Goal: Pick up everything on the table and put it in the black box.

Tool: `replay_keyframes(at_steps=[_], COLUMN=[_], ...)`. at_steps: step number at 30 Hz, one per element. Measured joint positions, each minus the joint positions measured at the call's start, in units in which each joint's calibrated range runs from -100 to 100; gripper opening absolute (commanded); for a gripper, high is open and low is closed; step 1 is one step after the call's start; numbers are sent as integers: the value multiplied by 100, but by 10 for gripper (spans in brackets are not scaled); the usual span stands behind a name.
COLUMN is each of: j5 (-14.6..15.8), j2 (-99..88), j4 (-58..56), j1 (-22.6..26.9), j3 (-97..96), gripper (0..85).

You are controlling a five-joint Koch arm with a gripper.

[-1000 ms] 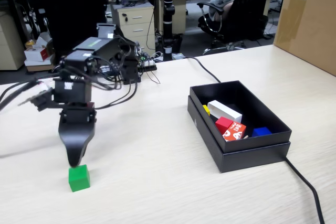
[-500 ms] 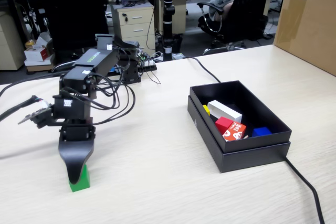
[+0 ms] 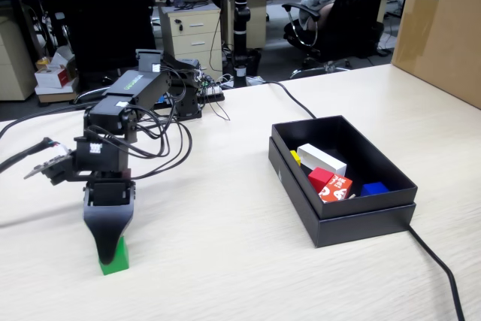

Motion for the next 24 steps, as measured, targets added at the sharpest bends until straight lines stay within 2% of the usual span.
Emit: replay_keyframes(at_steps=[6, 9, 12, 17, 24], j5=[-34, -49, -78, -98, -98], j2=[26, 26, 26, 26, -129], j4=[0, 8, 0, 8, -217], j1=[0, -5, -10, -10, 5], j3=[9, 9, 9, 9, 0], gripper=[316, 187, 172, 53, 35])
